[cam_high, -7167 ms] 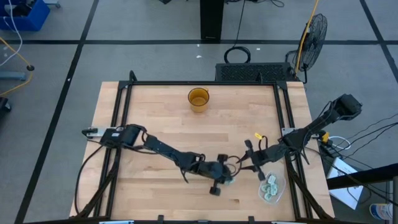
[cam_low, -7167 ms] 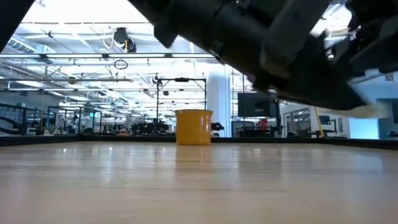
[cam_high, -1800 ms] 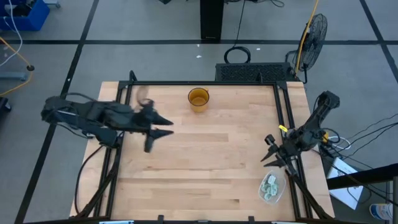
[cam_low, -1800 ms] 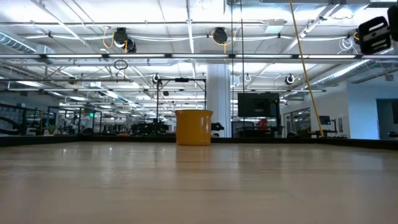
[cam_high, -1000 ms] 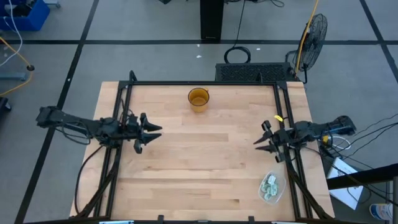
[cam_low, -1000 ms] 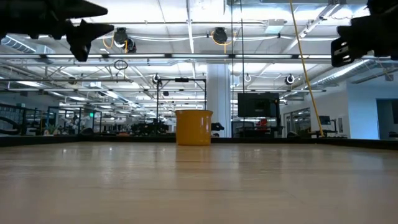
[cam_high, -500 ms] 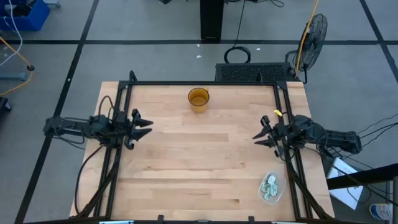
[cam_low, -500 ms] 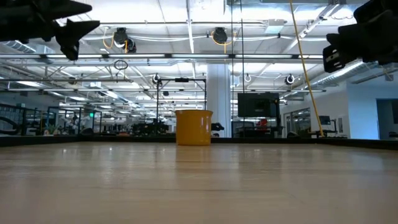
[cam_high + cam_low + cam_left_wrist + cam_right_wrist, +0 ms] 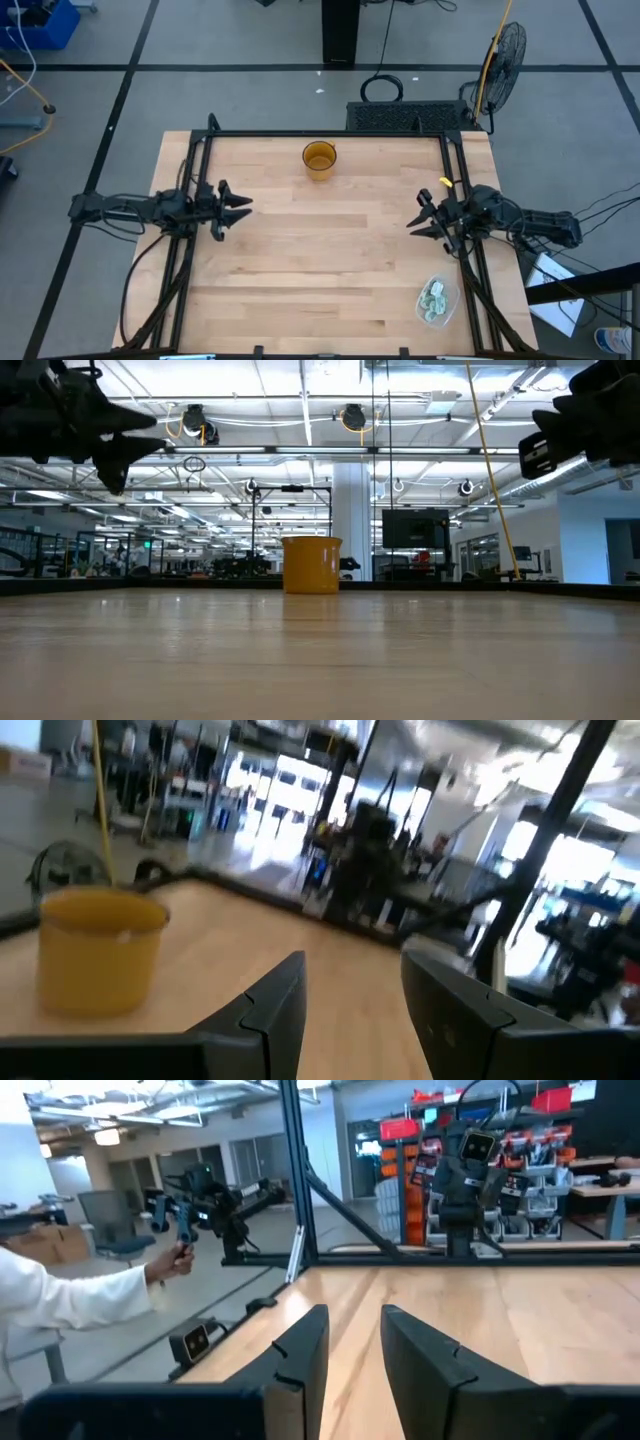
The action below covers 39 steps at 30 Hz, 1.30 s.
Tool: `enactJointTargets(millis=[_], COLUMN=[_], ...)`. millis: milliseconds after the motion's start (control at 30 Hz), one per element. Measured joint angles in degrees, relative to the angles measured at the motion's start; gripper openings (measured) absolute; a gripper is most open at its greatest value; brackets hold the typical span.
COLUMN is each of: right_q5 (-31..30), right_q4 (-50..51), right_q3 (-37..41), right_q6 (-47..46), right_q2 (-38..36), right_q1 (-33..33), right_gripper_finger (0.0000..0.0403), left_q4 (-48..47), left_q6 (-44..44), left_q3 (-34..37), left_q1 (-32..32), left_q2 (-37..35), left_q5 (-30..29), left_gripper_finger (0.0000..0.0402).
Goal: Pick and place Stevia / Truvia into bins
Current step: Return to Home Position
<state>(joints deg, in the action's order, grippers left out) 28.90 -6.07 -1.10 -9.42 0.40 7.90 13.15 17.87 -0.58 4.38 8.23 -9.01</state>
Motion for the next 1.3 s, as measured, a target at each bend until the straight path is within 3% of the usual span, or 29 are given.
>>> enactJointTargets(millis=[267,1300], right_q5=[-0.11,-0.28], right_q4=[1.18,0.36], right_q3=[0.11,0.24], right_q6=[2.81,1.13], right_q2=[1.45,2.01], right_q1=[0.00,0.00], right_gripper_finger=[0.0086,0.0086], left_q4=[-10.89,-9.08], left_q6=[0.13,0.33], left_q3=[-0.07,-0.04], left_q1=[0.02,0.02], left_q2=[0.03,0.70], left_q5=[-0.43,-0.01], left_gripper_finger=[0.0170,0.0170])
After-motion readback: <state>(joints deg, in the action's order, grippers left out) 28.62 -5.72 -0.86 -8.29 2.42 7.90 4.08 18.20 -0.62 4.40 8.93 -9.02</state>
